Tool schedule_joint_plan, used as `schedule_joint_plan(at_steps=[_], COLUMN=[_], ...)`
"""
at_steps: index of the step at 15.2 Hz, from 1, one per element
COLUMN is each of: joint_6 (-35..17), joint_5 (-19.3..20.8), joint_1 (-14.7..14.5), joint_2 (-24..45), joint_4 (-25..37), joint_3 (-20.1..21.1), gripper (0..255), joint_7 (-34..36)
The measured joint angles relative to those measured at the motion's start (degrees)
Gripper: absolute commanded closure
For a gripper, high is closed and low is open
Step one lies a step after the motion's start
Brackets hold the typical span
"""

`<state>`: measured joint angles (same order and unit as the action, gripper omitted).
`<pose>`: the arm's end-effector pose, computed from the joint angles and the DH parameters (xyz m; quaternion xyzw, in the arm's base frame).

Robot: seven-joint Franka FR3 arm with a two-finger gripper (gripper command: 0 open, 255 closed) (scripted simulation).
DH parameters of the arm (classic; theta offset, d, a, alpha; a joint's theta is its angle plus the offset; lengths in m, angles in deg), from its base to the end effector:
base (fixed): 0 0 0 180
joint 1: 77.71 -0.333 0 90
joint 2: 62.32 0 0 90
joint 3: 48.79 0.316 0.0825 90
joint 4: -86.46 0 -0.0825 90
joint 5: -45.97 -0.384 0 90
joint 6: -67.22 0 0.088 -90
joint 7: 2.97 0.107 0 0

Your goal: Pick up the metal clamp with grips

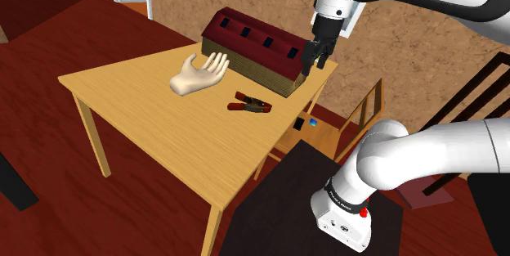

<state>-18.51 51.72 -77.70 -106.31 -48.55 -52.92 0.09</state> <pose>0.3017 -0.0394 0.5779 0.9972 -0.0529 -0.0467 0.0252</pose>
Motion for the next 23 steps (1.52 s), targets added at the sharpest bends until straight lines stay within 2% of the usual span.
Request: schedule_joint_plan(at_steps=[2,9,15,23], joint_6=[-0.9,-14.9,-27.5,-41.8], joint_5=[0.1,1.9,2.5,0.3], joint_1=[0.0,0.8,1.2,1.1], joint_2=[0.5,7.7,18.8,34.4], joint_4=[-0.3,-5.7,-5.7,-2.4], joint_3=[-0.2,-3.6,-6.8,-10.1], gripper=[0,0,0,0], joint_7=[0.0,-1.9,-3.9,-7.2])
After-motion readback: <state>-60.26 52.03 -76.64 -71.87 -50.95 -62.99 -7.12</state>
